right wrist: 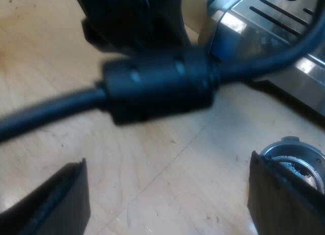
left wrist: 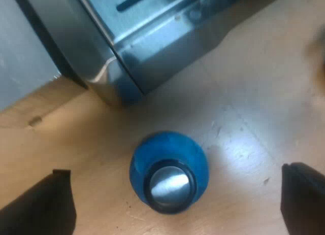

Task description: Grind coffee beans and then tamp

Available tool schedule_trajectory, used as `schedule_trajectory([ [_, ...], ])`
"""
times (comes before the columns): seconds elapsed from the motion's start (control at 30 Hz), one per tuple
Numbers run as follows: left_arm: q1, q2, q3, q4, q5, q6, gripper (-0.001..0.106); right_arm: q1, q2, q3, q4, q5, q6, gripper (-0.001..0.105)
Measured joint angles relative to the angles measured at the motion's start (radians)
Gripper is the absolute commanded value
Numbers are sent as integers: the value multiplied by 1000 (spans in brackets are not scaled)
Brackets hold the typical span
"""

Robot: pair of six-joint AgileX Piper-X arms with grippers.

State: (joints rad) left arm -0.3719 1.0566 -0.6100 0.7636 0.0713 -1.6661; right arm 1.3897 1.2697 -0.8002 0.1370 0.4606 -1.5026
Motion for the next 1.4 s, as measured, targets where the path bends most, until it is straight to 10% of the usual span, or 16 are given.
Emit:
schedule_trajectory([
  [0.57,0,196,0,-54,-2,5,80,0,0,0,0,0,0,67],
  [0.77,0,198,0,-57,-2,5,56,0,0,0,0,0,0,67],
  [0.97,0,198,0,-47,-5,6,0,0,0,0,0,0,0,67],
  [1.4,0,88,-8,29,31,19,0,0,-46,0,45,114,-53,67],
])
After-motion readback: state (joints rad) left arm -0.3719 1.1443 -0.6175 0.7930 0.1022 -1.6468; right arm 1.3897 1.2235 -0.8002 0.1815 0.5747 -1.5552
